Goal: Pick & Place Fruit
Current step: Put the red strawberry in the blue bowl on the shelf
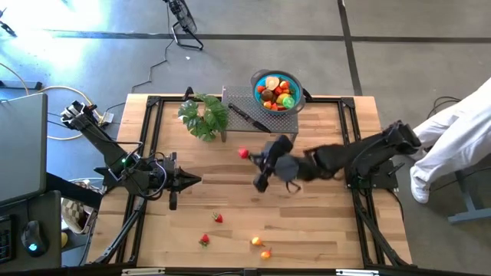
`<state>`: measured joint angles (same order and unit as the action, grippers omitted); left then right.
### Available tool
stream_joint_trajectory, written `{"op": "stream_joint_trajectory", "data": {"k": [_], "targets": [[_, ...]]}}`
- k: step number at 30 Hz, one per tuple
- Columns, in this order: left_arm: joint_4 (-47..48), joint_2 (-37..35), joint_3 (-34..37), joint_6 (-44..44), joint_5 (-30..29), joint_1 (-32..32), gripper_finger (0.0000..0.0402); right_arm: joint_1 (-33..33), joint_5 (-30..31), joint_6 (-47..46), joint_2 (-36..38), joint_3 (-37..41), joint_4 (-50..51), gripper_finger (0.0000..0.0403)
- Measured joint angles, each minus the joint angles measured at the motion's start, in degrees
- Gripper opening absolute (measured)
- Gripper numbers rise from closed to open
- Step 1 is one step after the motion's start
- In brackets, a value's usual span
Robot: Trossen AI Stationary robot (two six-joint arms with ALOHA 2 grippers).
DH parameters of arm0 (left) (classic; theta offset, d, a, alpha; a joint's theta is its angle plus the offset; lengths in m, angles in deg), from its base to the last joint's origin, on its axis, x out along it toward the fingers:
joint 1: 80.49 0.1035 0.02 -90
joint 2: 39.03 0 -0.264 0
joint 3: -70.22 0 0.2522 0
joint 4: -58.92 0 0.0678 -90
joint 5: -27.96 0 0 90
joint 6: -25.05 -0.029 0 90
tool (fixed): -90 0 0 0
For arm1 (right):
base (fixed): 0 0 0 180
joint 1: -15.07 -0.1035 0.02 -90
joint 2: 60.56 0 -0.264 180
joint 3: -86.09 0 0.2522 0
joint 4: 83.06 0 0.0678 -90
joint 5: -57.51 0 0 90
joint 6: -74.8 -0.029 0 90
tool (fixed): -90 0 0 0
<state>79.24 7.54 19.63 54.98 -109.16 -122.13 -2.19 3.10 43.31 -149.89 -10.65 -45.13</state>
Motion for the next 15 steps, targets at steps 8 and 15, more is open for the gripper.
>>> {"op": "stream_joint_trajectory", "data": {"k": [8,15], "targets": [[0.0,0.0,0.0,-0.1,-0.6,0.0,0.0000,9.7,-7.5,7.3,4.6,0.0,4.2,0.0003],[0.0,0.0,0.0,-0.1,-2.9,0.0,0.0000,19.3,-14.8,11.9,6.8,0.0,10.4,0.0003]]}}
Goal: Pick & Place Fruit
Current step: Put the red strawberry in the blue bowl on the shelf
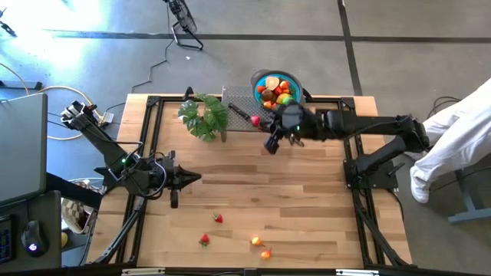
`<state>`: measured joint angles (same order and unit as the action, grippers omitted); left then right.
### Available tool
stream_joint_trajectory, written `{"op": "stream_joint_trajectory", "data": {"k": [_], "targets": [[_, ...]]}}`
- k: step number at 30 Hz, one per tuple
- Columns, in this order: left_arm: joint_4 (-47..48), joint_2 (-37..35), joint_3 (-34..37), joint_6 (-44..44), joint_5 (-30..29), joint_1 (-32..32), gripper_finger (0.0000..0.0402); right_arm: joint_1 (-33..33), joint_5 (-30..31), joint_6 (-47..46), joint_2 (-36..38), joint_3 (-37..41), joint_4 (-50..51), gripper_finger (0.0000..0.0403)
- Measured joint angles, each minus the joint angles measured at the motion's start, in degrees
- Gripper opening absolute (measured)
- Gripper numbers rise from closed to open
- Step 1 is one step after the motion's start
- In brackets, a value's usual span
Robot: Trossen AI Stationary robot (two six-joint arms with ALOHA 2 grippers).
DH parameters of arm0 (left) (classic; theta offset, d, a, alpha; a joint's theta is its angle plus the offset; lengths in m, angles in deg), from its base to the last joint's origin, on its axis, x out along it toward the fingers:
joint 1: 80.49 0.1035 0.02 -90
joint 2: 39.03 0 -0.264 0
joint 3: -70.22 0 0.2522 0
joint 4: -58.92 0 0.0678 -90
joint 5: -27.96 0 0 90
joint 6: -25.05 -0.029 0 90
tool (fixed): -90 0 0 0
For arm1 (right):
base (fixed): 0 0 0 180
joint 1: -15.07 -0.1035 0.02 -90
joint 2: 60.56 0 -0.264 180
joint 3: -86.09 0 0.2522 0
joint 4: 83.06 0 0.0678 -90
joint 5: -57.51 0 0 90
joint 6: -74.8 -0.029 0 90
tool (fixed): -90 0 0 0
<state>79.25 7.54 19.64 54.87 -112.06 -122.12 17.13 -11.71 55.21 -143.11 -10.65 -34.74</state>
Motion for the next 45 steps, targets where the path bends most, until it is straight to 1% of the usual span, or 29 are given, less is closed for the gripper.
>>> {"op": "stream_joint_trajectory", "data": {"k": [4,10,18,24,29,38,42,45], "targets": [[0.0,0.0,0.0,0.0,-2.2,0.0,0.0000,5.7,-4.2,2.7,0.3,0.0,4.5,0.0003],[0.0,0.0,0.0,0.0,-7.8,0.0,0.0000,13.7,-9.1,7.6,0.3,0.0,9.4,0.0003],[1.0,0.0,0.0,0.0,-16.5,0.0,0.0000,23.9,-15.4,13.9,0.3,0.0,10.2,0.0003],[1.3,0.0,0.0,0.0,-20.7,0.0,0.0000,29.8,-18.0,18.0,-1.2,0.0,9.6,0.0003],[2.8,0.0,0.0,0.0,-21.5,0.0,0.0000,32.5,-20.8,20.2,-3.4,0.0,8.5,0.0003],[3.3,0.0,0.0,0.0,-21.6,0.0,0.0000,34.0,-21.1,22.9,-5.7,0.0,8.0,0.0003],[3.4,0.0,0.0,0.0,-21.6,0.0,0.0000,34.0,-20.5,22.9,-5.7,0.0,7.3,0.0003],[3.5,0.0,0.0,0.0,-21.6,0.0,0.0000,34.0,-17.8,22.7,-5.7,0.0,6.6,0.0007]]}}
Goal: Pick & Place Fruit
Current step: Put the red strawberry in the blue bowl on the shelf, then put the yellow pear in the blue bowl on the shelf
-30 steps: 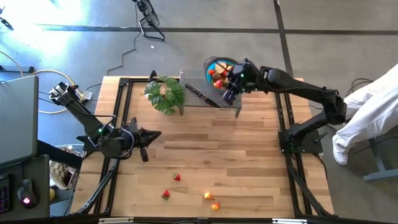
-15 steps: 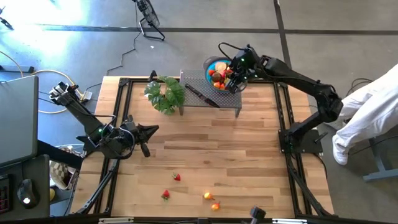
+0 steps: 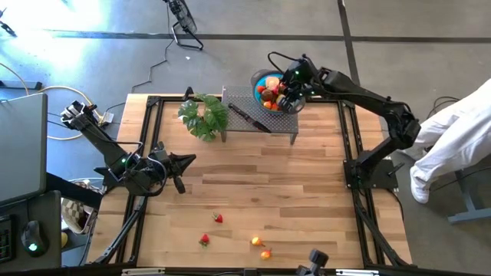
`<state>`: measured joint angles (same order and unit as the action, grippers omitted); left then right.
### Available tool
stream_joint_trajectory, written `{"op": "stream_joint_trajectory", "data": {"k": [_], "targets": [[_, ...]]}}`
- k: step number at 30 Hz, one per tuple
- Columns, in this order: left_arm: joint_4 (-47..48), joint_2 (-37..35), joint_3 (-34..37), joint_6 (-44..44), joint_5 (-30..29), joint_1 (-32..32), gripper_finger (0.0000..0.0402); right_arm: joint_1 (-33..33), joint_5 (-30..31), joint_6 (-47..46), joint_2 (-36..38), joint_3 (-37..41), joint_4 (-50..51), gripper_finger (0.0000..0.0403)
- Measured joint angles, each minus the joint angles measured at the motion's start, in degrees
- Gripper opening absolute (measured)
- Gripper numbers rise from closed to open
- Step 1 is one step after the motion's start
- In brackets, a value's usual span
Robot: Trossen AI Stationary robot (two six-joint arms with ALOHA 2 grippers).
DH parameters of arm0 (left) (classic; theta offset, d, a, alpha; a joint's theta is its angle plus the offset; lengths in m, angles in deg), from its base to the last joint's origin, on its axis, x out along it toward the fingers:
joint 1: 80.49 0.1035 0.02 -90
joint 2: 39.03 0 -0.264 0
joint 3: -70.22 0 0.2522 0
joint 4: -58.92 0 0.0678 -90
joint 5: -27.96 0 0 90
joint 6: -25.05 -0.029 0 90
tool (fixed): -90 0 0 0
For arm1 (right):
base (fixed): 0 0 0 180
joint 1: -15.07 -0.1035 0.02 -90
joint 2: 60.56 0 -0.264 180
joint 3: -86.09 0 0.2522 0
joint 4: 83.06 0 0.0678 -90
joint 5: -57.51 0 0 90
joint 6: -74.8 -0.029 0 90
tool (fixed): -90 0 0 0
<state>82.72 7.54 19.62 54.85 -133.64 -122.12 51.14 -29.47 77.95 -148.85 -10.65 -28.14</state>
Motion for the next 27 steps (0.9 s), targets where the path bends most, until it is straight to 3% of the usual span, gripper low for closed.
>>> {"op": "stream_joint_trajectory", "data": {"k": [12,27], "targets": [[0.0,0.0,0.0,0.0,0.2,0.0,0.0000,-1.5,-0.4,-2.9,1.1,0.0,0.1,0.0137],[0.4,0.0,0.0,0.0,1.6,0.0,0.0000,-10.0,-0.3,-3.6,11.8,0.0,-5.3,0.0146]]}}
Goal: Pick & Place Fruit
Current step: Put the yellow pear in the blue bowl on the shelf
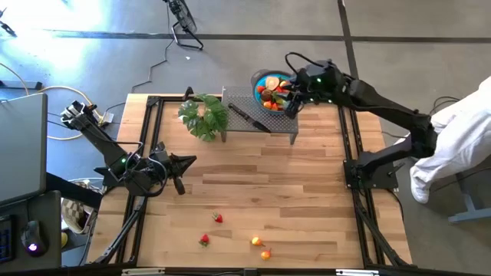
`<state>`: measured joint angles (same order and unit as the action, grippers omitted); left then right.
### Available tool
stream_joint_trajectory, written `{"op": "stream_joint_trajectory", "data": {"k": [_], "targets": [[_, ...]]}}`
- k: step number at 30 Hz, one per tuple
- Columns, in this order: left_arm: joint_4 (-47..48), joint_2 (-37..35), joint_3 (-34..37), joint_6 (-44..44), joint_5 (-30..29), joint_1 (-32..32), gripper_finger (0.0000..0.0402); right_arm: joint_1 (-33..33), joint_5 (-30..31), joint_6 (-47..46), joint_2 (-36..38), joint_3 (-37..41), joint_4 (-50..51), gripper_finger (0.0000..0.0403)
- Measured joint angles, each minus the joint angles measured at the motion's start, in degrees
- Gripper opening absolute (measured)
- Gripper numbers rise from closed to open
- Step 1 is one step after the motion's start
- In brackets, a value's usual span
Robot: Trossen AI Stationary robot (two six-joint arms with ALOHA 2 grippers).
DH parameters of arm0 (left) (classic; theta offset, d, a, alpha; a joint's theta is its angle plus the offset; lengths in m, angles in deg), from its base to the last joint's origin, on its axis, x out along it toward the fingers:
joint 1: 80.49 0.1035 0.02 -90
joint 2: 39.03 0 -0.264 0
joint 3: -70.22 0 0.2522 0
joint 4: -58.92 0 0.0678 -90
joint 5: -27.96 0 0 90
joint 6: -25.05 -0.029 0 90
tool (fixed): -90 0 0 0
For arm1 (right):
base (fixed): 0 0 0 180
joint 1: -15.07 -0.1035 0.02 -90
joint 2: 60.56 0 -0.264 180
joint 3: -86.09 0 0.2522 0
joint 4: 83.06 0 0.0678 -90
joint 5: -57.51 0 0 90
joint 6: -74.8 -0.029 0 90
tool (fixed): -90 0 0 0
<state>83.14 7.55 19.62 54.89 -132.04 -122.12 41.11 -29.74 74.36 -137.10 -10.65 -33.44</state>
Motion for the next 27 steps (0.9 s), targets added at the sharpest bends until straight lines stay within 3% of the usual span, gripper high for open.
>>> {"op": "stream_joint_trajectory", "data": {"k": [16,27], "targets": [[0.0,0.0,0.0,0.0,1.0,0.0,0.0000,-10.0,-5.9,-9.0,2.3,0.0,-4.3,0.0141],[0.0,0.0,0.0,0.0,2.2,0.0,0.0000,-16.5,-5.9,-11.1,2.2,0.0,-4.4,0.0029]]}}
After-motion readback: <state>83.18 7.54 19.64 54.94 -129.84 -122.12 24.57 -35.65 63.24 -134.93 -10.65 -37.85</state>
